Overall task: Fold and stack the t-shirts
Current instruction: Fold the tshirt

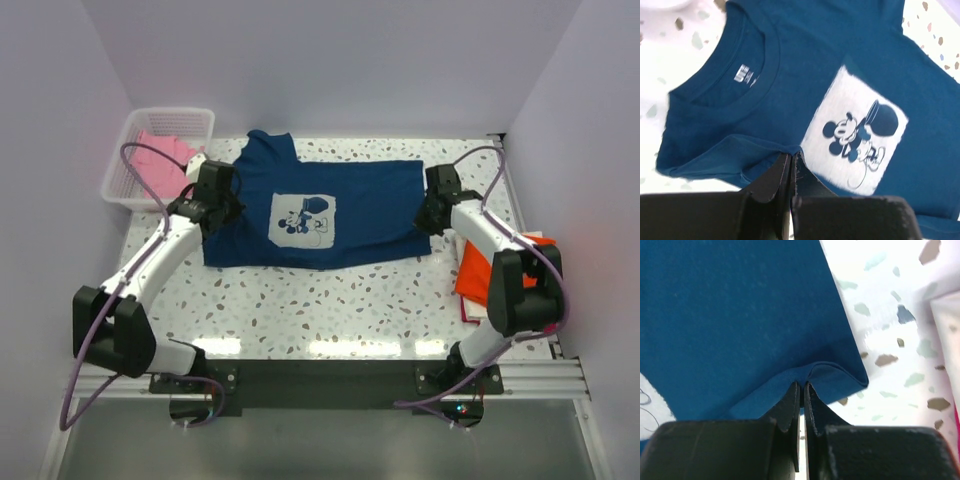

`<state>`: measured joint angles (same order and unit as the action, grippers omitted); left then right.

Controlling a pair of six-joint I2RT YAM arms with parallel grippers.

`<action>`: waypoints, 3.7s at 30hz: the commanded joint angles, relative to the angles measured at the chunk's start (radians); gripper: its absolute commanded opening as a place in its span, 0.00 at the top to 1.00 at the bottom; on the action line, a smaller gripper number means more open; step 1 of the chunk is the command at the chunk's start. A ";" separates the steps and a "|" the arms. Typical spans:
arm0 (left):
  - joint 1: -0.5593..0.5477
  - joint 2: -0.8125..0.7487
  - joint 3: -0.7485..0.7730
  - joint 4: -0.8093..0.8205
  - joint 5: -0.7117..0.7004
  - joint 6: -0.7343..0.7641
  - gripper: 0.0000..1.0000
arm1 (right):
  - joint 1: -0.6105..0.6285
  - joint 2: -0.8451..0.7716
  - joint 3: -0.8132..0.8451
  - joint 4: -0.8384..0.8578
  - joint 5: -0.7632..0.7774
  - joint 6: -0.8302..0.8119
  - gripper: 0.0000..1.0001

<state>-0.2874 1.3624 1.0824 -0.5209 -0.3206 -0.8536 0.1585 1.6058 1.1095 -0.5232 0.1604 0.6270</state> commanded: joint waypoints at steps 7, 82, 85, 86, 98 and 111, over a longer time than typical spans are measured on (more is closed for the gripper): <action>0.079 0.197 0.166 0.170 0.112 0.087 1.00 | -0.082 0.128 0.148 0.038 -0.104 -0.004 1.00; 0.231 0.414 0.315 0.283 0.330 0.111 0.46 | -0.218 0.177 0.216 0.141 -0.294 -0.032 0.34; 0.229 0.342 0.231 0.234 0.266 0.052 0.48 | -0.180 0.111 0.144 0.140 -0.253 -0.033 0.35; 0.229 0.322 0.202 0.231 0.255 0.041 0.49 | -0.168 0.071 0.106 0.140 -0.237 -0.032 0.36; 0.231 0.076 -0.137 0.174 0.108 -0.025 0.53 | -0.093 -0.144 -0.172 0.173 -0.084 0.040 0.49; 0.249 0.179 -0.171 0.229 0.078 -0.015 0.52 | -0.112 -0.029 -0.169 0.189 -0.076 0.036 0.50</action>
<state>-0.0597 1.5135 0.9176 -0.3515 -0.2176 -0.8639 0.0532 1.5593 0.9199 -0.3584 0.0620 0.6556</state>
